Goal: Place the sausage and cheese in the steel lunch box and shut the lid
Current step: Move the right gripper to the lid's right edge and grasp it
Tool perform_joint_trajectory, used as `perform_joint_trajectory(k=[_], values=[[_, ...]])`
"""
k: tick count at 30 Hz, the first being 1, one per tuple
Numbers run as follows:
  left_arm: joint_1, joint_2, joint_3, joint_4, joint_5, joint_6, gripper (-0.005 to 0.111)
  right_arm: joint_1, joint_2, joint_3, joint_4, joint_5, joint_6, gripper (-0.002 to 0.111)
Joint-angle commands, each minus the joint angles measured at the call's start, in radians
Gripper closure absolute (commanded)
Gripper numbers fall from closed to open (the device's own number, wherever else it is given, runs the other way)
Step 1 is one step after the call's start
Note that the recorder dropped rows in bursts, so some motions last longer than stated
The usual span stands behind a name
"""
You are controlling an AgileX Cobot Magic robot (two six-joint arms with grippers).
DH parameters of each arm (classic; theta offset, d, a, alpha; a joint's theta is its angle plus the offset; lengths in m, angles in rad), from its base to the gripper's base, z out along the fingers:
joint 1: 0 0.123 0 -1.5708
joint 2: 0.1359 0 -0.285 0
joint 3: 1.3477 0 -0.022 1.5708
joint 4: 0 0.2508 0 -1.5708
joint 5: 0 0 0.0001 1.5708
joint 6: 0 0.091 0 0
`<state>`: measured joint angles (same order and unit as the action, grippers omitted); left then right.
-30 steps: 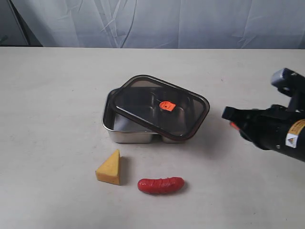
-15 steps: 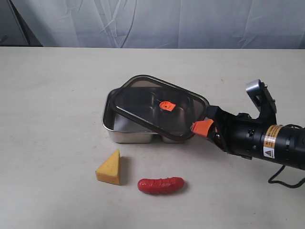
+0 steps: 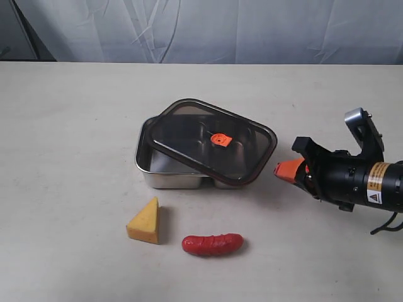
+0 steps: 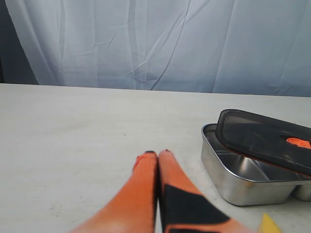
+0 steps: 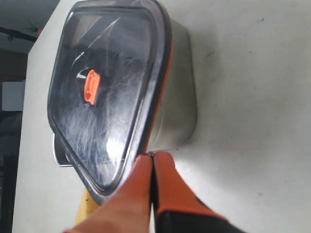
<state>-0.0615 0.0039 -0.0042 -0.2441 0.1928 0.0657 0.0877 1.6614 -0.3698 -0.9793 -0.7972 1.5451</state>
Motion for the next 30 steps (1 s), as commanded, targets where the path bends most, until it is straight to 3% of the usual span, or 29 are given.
perform_joint_trajectory(k=[1, 30], values=[[0.002, -0.004, 0.004, 0.002, -0.012, -0.002, 0.107, -0.007, 0.016, -0.028, -0.055, 0.004, -0.001, 0.109], [0.002, -0.004, 0.004, 0.002, -0.012, -0.002, 0.107, -0.007, 0.024, -0.034, -0.114, 0.015, -0.072, 0.109]])
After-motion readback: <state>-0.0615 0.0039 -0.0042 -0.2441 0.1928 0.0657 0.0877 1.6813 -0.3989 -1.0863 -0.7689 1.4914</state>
